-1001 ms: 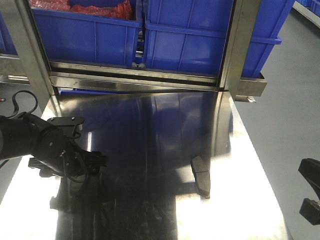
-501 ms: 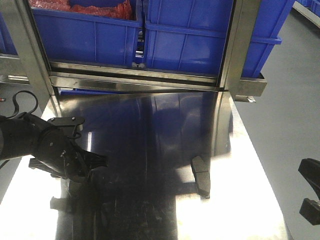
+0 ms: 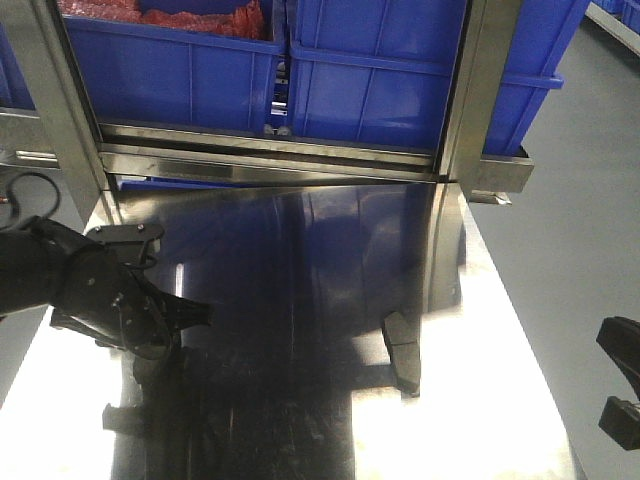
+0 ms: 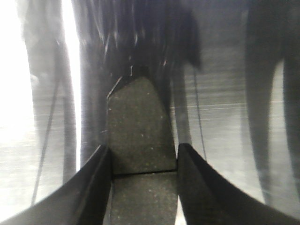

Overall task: Move and align brake pads A on conveyor
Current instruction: 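Lift the brake pad with the left gripper and hold it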

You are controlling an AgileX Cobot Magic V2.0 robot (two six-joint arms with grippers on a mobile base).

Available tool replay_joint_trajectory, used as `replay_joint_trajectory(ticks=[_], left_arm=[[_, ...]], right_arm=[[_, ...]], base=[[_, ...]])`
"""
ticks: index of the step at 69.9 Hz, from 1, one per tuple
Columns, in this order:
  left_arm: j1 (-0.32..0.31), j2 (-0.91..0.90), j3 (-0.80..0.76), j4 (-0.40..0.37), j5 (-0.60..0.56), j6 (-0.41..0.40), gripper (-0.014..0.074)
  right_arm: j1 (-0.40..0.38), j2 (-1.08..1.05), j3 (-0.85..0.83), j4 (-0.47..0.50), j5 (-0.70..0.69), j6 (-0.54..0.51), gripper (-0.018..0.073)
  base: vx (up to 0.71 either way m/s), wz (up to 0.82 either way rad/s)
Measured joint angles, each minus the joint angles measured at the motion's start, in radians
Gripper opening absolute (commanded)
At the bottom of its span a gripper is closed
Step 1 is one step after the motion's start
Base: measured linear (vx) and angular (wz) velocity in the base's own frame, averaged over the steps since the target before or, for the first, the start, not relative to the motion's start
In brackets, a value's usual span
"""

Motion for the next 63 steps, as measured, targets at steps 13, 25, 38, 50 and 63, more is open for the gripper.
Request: replay_joint_trajectory(ticks=[13,25,38,50,63], left_arm=[[0.0,-0.103,0.031,0.007,0.013,0.018,0.0057],[0.0,-0.201,0.098,0.015,0.02,0.019,0.0057],[0.0,-0.33,0.165,0.022,0.025,0.02,0.0057],[0.0,-0.41,0.182,0.036,0.038,0.021,0.0057],[0.0,-0.427,0.182,0.038,0.04,0.021,0.0057]], right_arm=[[0.0,0.0,0.0,0.0,0.0,0.0,-0.0008],[0.0,0.0,0.0,0.0,0.0,0.0,-0.0008],[0.0,0.0,0.0,0.0,0.0,0.0,-0.0008],[0.0,0.0,0.0,0.0,0.0,0.0,-0.0008],[0.0,0.0,0.0,0.0,0.0,0.0,-0.0008]], base=[[0.0,0.0],[0.0,0.0],[0.0,0.0],[0.0,0.0],[0.0,0.0]])
